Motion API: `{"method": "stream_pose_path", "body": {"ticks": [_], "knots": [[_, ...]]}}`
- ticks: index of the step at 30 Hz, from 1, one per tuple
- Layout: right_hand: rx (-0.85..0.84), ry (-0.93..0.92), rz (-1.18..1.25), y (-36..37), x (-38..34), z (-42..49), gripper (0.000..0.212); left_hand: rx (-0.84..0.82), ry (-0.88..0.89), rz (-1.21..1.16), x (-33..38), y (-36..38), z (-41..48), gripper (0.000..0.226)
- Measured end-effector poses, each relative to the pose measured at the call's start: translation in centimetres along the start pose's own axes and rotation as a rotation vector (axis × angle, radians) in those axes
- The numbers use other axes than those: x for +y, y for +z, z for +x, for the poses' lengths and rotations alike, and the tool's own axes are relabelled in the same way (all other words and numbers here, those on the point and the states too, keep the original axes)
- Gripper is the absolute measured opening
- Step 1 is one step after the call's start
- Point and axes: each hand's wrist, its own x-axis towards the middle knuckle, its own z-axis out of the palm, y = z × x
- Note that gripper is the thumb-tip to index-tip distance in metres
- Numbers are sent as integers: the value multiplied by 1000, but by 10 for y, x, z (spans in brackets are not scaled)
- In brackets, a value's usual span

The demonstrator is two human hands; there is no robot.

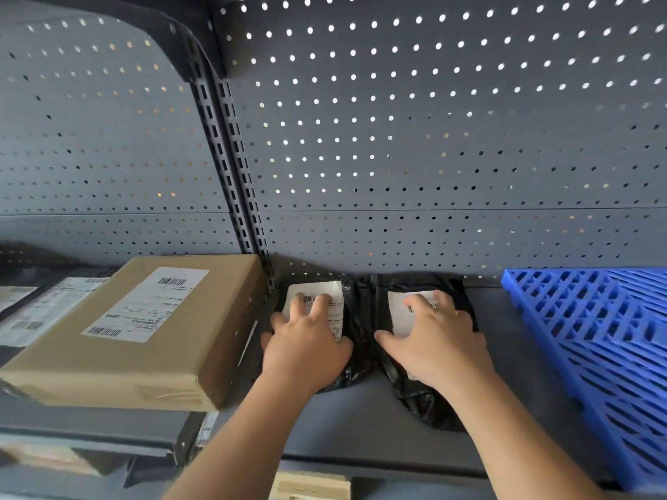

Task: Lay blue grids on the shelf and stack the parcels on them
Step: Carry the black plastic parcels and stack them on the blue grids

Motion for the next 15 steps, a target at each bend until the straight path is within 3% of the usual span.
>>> {"method": "stream_pose_path", "body": {"ticks": [8, 15], "knots": [[33, -64, -120, 7, 3, -10, 75, 24, -40, -24, 4, 2, -24, 70], [49, -62, 14, -7, 0, -30, 63, 89, -4, -62, -4, -3, -45, 68]]}}
